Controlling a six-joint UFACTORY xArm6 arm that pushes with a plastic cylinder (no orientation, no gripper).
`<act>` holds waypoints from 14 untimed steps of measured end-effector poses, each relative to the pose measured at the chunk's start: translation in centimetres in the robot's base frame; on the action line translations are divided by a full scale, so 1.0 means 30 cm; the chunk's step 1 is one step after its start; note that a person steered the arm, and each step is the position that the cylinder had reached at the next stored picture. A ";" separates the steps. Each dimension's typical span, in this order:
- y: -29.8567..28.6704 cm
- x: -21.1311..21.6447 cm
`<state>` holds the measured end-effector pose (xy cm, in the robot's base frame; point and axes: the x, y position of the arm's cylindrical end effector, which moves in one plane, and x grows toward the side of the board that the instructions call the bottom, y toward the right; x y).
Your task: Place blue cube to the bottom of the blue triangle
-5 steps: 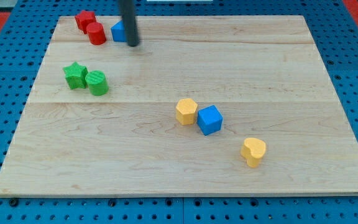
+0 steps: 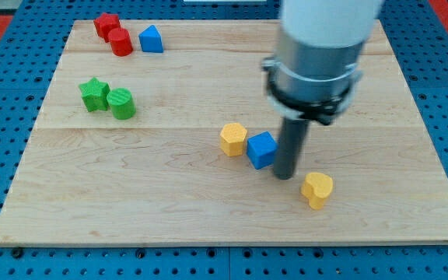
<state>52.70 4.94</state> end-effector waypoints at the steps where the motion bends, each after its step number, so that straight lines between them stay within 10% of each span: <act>1: -0.110 -0.084; 4: 0.193 -0.095; 6: -0.276 -0.323; 8: 0.105 -0.227; 10: -0.313 -0.448; 14: 0.056 -0.554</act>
<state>36.08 6.60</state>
